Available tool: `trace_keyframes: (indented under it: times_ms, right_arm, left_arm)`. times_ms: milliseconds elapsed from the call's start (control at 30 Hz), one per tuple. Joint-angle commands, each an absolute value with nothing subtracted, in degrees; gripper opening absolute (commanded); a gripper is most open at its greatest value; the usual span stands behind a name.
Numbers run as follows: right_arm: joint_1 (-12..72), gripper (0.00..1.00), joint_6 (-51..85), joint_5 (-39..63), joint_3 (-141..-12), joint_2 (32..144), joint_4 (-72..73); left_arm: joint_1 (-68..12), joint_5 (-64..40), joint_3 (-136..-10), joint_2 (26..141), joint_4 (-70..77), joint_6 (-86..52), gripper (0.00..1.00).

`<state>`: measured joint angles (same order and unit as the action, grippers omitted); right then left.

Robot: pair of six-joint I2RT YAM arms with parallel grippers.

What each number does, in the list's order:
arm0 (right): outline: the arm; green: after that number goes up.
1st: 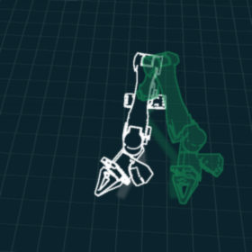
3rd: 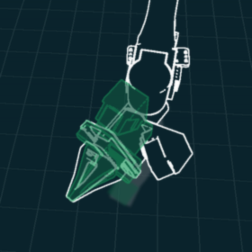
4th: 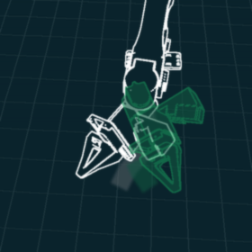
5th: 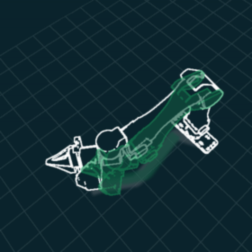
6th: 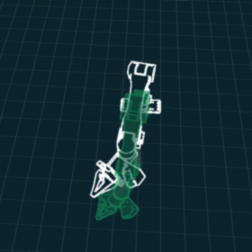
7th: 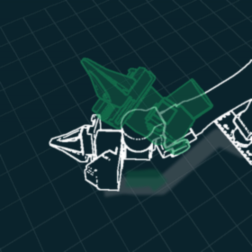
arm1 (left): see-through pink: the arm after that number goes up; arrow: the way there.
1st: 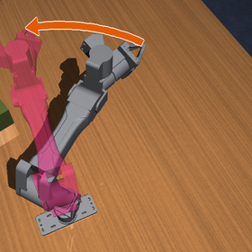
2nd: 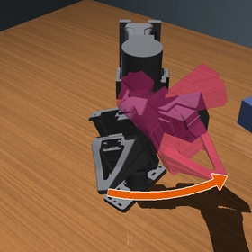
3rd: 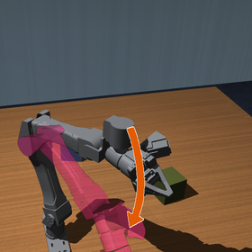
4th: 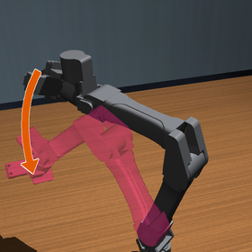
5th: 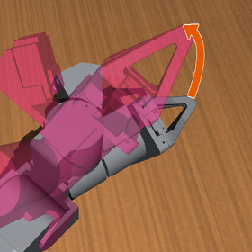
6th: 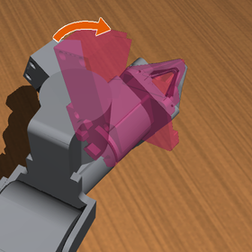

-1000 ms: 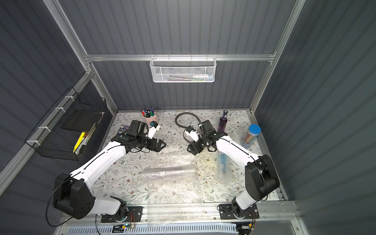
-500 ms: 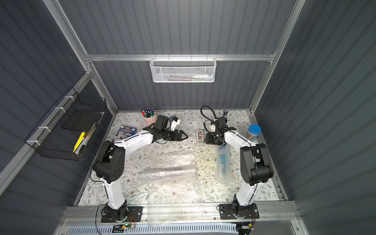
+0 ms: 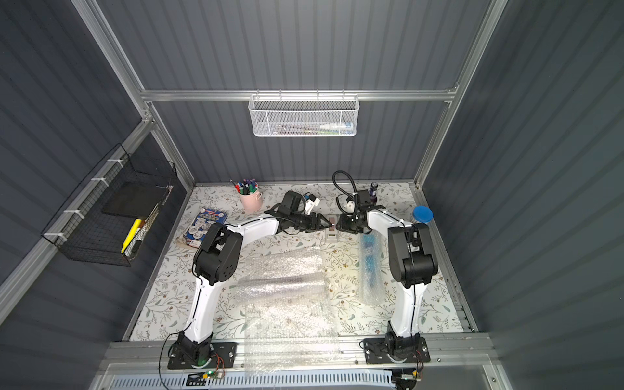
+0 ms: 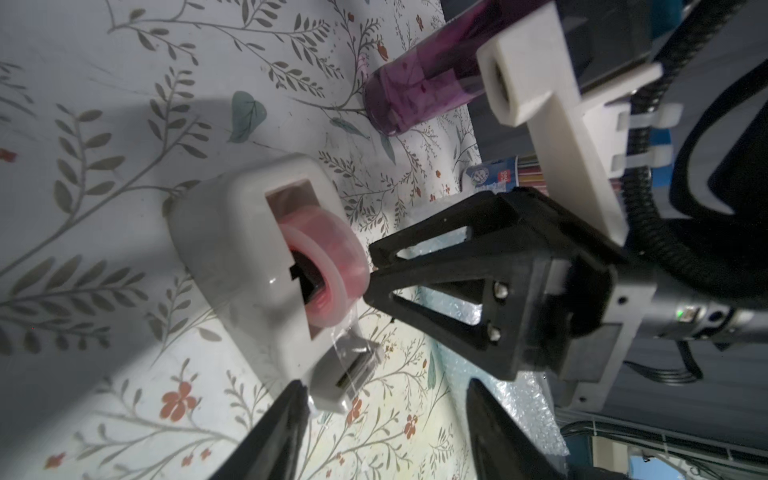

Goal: Wrap wine bottles in bubble wrap
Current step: Tear off the tape using the Tape Cutter.

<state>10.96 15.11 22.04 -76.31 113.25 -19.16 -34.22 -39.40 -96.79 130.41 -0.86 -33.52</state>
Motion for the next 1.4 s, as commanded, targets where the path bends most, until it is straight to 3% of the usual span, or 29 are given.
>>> trace_keyframes:
  times_ms: [0,600,1100,1367]
  right_arm:
    - [10.4,0.33,15.7,23.7,-77.4,114.6,-18.7]
    - [10.2,0.27,15.9,24.3,-75.1,115.6,-17.1]
    - [10.2,0.25,16.3,23.5,-72.8,115.2,-15.7]
    - [10.1,0.21,16.8,22.7,-71.6,114.9,-15.1]
  left_arm:
    - [-34.7,-42.4,-99.7,132.9,0.5,-36.3,0.58]
    - [-36.5,-44.9,-105.0,139.4,1.4,-41.0,0.41]
    - [-36.5,-47.7,-105.6,139.1,2.1,-42.0,0.01]
    - [-36.5,-48.0,-109.7,136.5,-1.7,-41.0,0.00]
